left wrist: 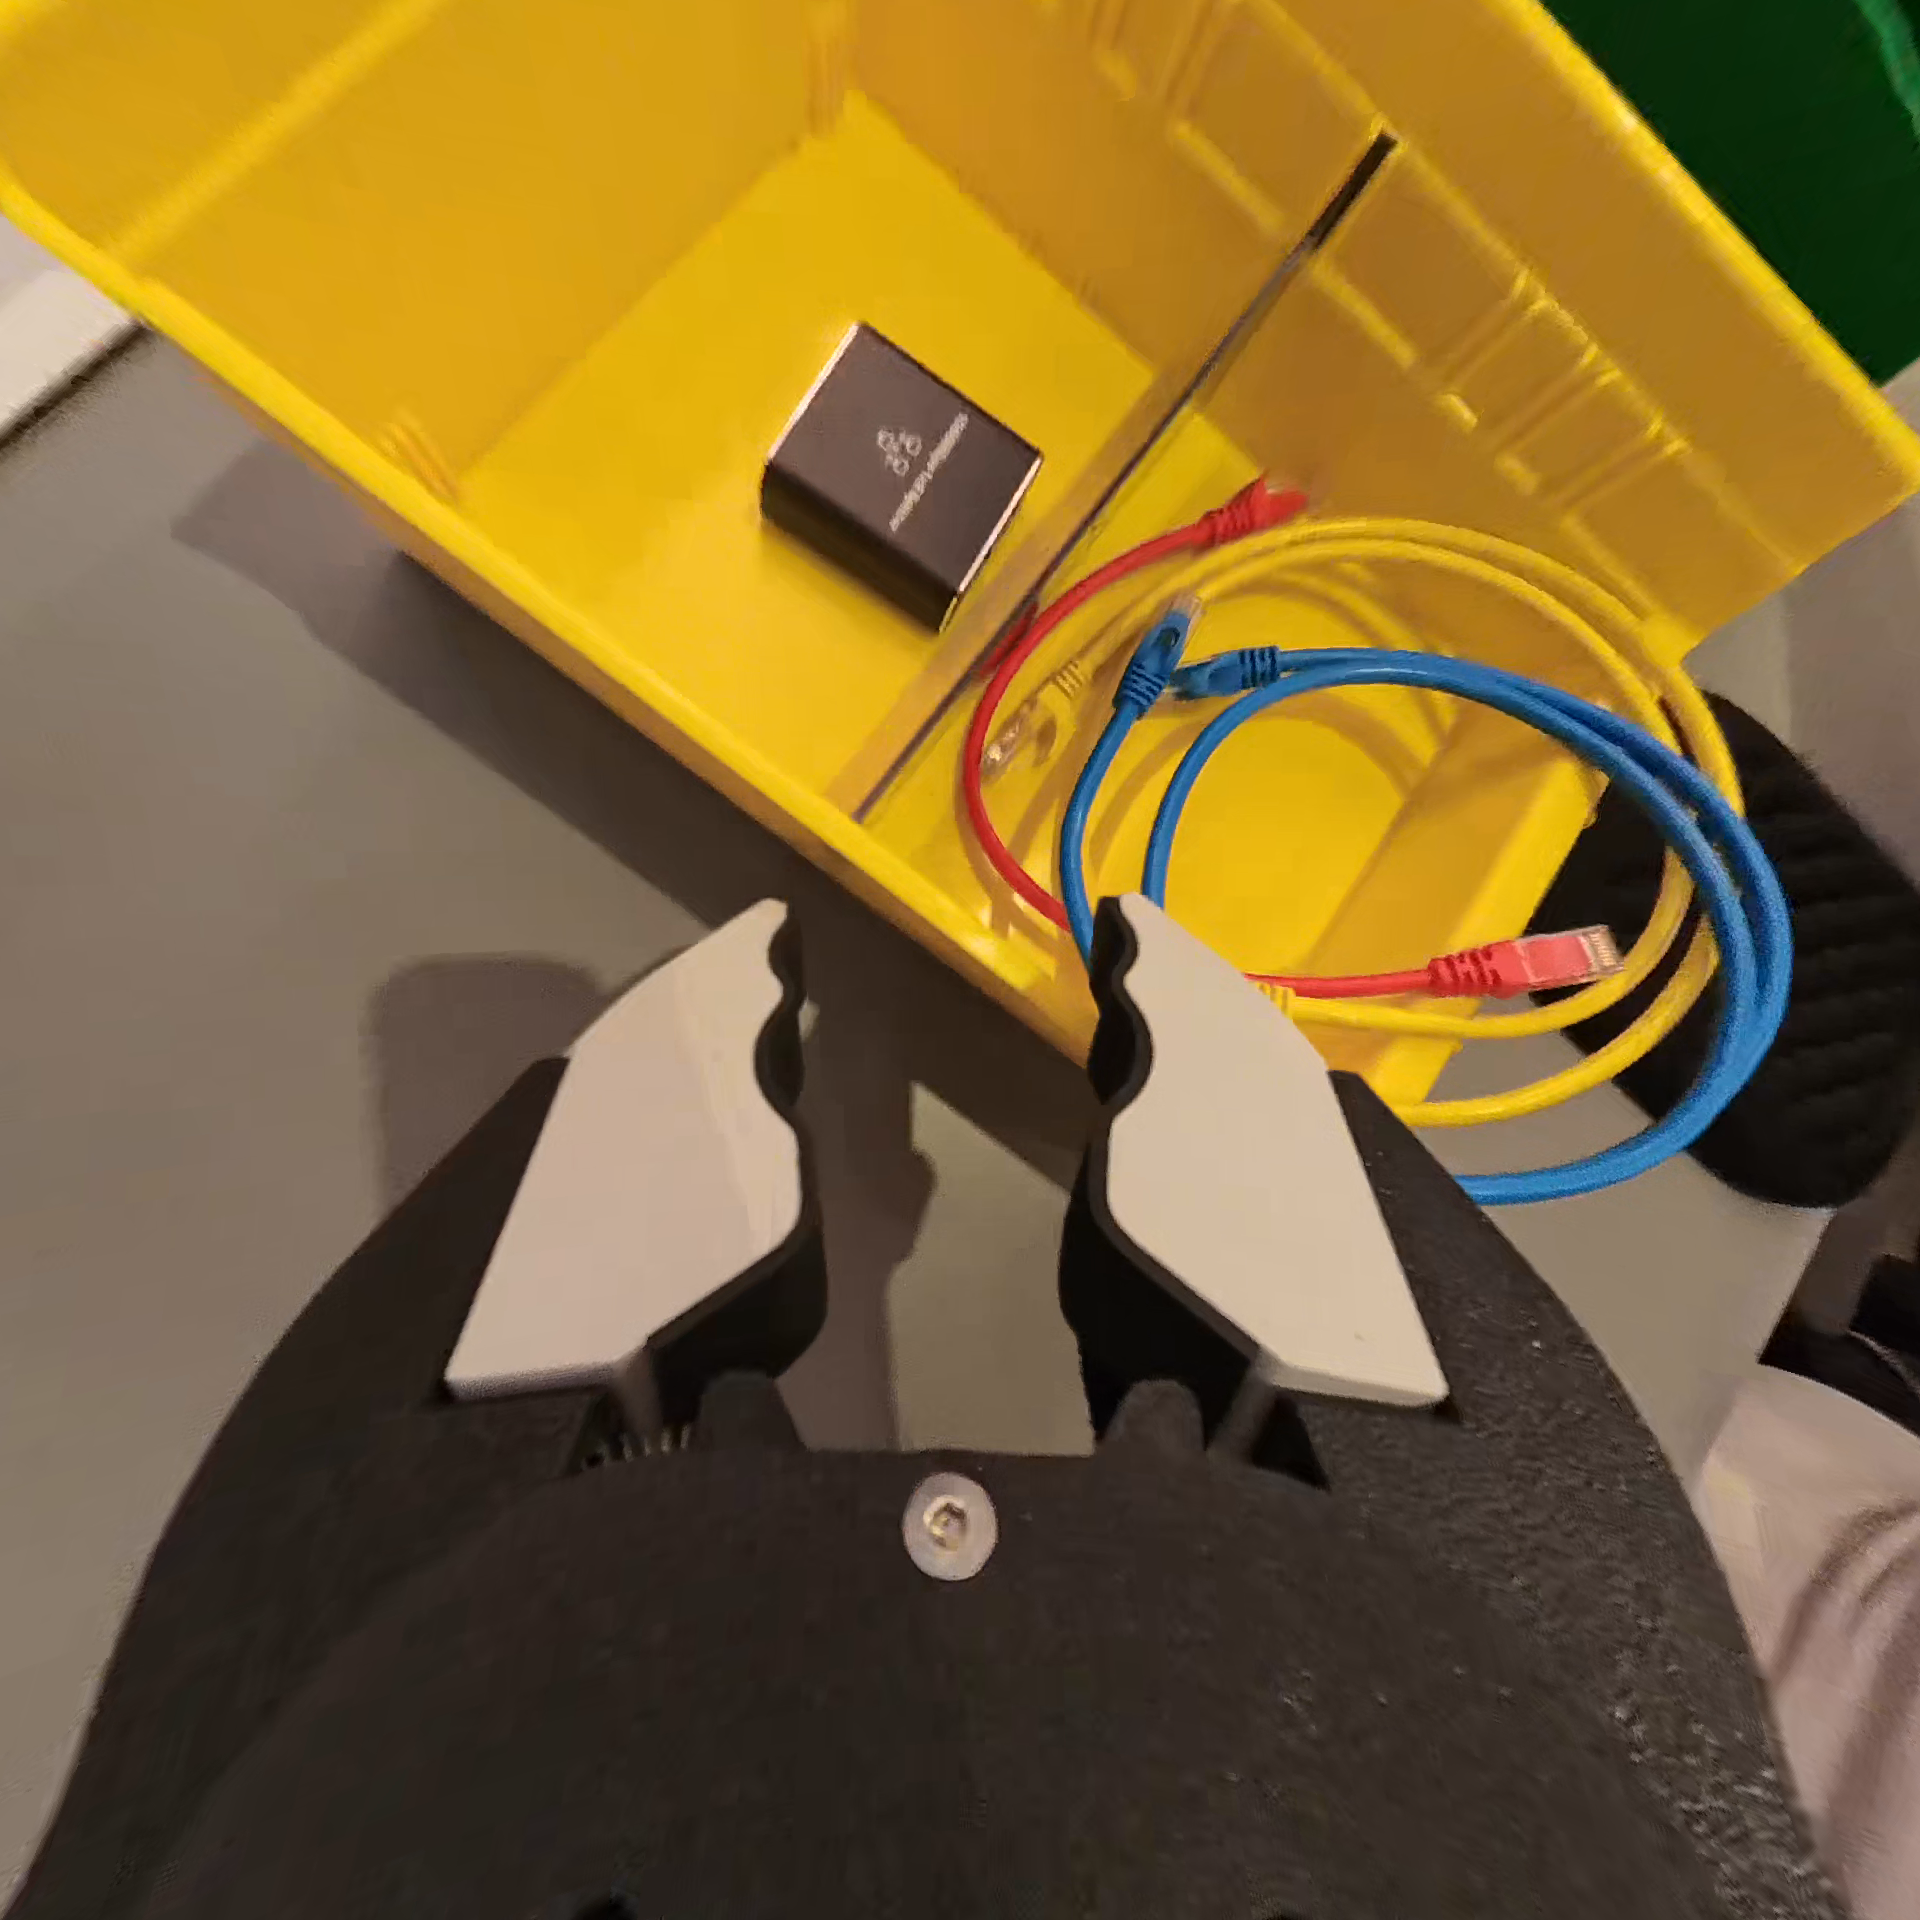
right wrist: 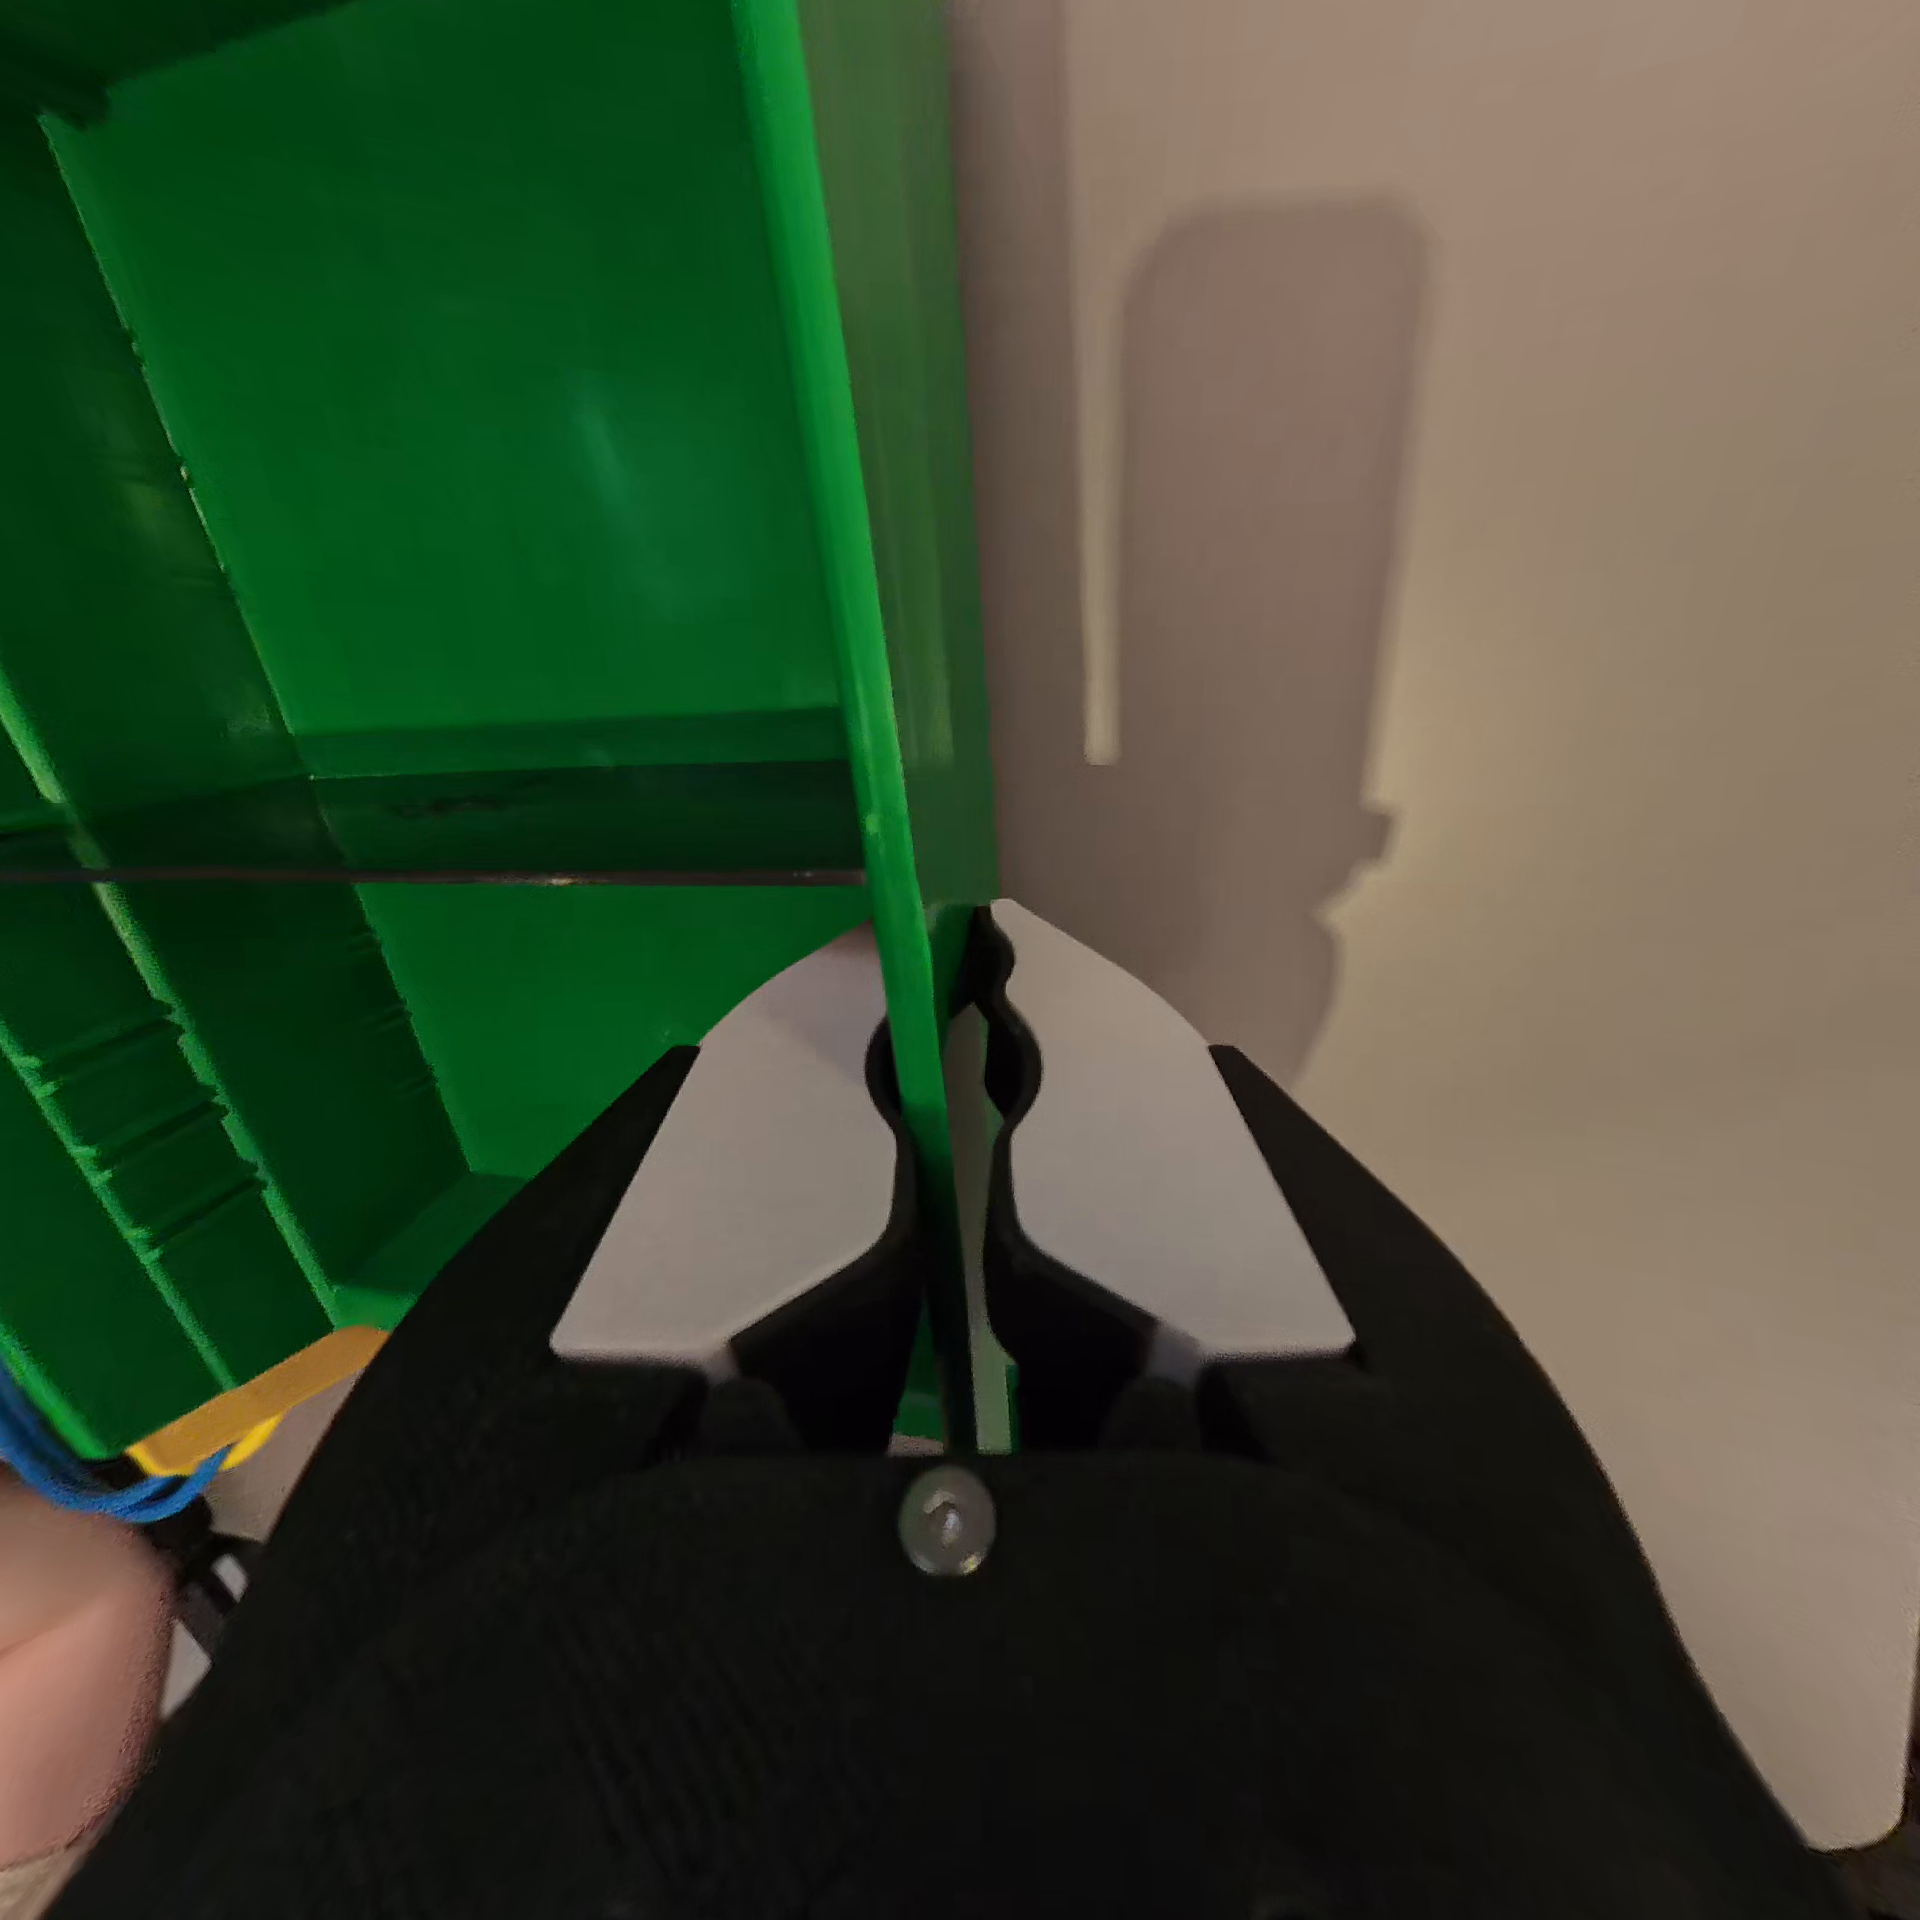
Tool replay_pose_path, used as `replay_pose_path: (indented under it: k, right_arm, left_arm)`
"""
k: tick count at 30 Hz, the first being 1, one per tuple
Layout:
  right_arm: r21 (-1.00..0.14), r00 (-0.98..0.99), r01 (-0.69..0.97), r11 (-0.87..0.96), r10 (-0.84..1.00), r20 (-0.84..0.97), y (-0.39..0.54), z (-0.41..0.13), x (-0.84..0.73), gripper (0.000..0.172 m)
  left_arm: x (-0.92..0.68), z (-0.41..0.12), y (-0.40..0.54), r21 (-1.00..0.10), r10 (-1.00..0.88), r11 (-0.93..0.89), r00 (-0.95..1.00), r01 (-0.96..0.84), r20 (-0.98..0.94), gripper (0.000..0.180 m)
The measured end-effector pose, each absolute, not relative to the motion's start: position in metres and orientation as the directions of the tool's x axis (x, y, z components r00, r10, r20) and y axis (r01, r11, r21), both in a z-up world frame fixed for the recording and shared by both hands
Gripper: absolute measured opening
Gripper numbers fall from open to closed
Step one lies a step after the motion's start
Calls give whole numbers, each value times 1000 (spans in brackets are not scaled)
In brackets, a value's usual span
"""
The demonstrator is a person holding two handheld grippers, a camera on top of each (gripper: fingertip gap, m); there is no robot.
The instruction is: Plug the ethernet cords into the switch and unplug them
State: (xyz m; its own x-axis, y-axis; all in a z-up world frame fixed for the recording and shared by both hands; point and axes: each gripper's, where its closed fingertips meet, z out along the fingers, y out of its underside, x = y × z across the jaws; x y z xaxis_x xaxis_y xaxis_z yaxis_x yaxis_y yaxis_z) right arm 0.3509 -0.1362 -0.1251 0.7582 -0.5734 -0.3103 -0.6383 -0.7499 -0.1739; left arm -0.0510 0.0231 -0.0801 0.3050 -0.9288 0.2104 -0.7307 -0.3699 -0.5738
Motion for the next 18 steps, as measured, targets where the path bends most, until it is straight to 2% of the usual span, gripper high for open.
replay_pose_path:
  k: [2, 3, 10, 18]
  right_arm:
    - [-164, 793, -595, -786, -543, -274, -134, -130, 344, 9]
    - [-150, 799, -587, -796, -539, -267, -134, -131, 339, 8]
    - [-115, 799, -558, -822, -495, -342, -116, -129, 293, 15]
    - [-135, 765, -562, -816, -452, -458, -80, -123, 233, 25]
  left_arm:
    - [-50, -82, 15, -528, -912, -400, 272, -749, 306, 34]
    - [-49, -82, 12, -516, -904, -407, 251, -754, 346, 30]
    - [-91, -82, 25, -418, -930, -350, 255, -838, 266, 18]
    - [-176, -80, 80, -355, -818, -566, 453, -744, 355, 11]
